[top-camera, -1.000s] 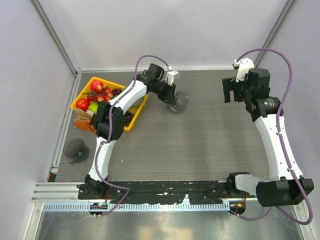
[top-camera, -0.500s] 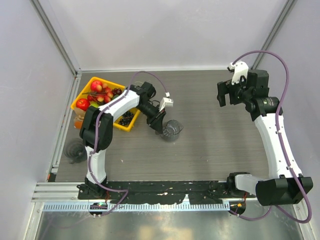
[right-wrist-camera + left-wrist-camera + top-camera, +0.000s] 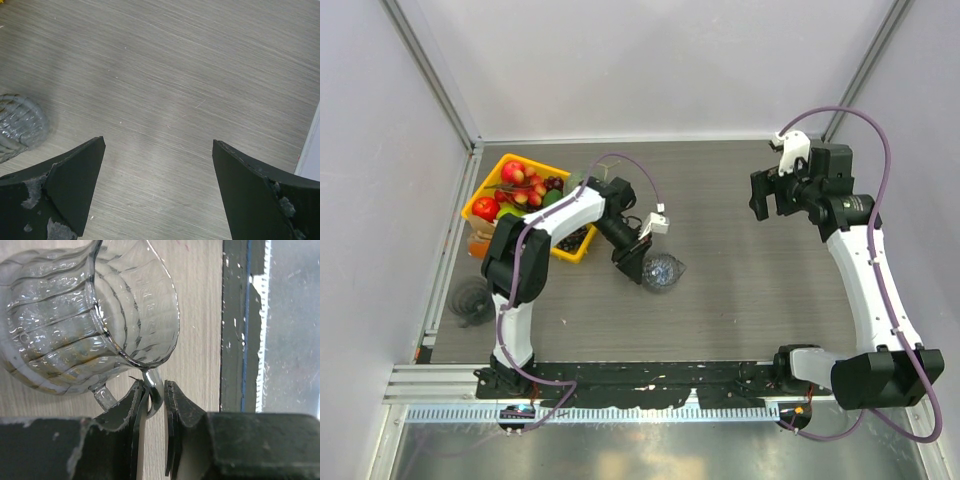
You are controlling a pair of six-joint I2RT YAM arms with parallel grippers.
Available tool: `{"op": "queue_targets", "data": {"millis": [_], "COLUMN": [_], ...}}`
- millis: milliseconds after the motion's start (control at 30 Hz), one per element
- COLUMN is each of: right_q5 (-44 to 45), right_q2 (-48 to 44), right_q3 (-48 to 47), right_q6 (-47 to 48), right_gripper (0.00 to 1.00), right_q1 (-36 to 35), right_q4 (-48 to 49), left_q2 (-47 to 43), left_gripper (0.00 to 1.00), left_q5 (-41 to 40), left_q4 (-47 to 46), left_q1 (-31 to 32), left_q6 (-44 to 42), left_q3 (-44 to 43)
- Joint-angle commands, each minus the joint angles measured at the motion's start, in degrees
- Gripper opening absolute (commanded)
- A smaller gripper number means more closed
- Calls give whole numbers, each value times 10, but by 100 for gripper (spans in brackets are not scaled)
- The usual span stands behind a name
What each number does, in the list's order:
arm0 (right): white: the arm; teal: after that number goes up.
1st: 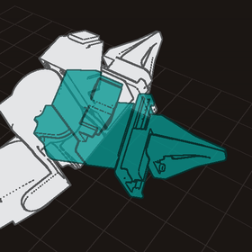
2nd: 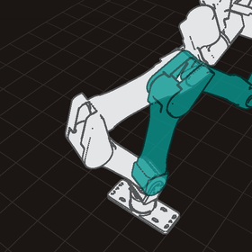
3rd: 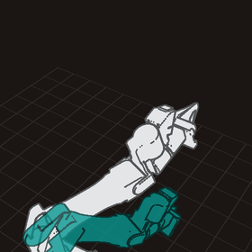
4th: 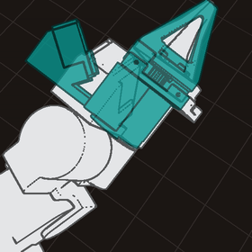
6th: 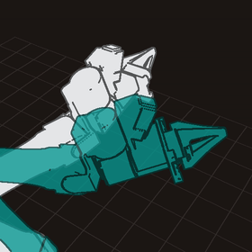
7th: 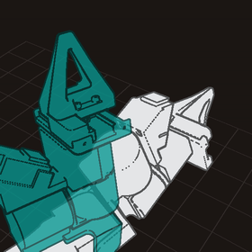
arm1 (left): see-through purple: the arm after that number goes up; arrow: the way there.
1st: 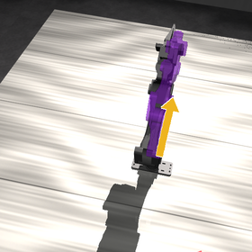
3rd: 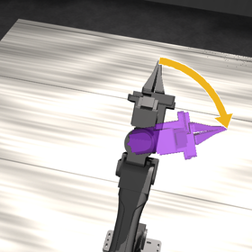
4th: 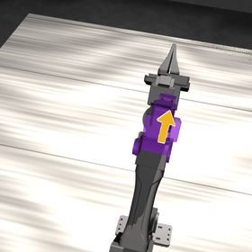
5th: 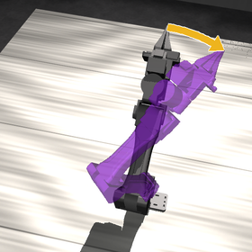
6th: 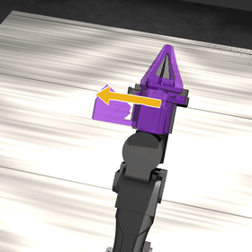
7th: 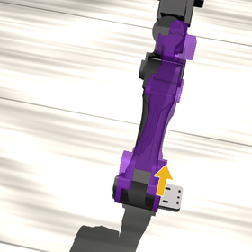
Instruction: Place the coffee filter in the dripper
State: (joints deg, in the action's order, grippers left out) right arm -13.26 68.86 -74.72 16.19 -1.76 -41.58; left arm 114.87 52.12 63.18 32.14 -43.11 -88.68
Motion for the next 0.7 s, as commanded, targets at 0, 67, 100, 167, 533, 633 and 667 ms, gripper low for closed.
{"op": "queue_targets", "data": {"millis": [0, 67, 100, 167, 533, 633, 667], "right_q5": [-9, -10, -10, -10, -10, -12, -12], "right_q2": [-21, -25, -27, -29, -42, -45, -46], "right_q3": [6, 10, 12, 13, 20, 21, 24], "right_q6": [4, 3, 3, 3, 5, 4, 4], "right_gripper": [95, 95, 96, 95, 95, 96, 95], "right_q1": [1, 1, 1, 1, 3, 2, 1], "right_q4": [12, 12, 12, 12, 12, 12, 12], "left_q2": [-4, 7, 10, 18, 13, 4, 2], "left_gripper": [0, 0, 1, 4, 37, 47, 49], "left_q5": [13, 13, 11, 6, -40, -55, -59], "left_q4": [123, 138, 140, 139, 92, 68, 64], "left_q1": [10, 10, 10, 10, 8, 5, 4], "left_q6": [-107, -113, -111, -100, -57, -40, -38], "left_q3": [-44, -53, -56, -63, -60, -55, -56]}}
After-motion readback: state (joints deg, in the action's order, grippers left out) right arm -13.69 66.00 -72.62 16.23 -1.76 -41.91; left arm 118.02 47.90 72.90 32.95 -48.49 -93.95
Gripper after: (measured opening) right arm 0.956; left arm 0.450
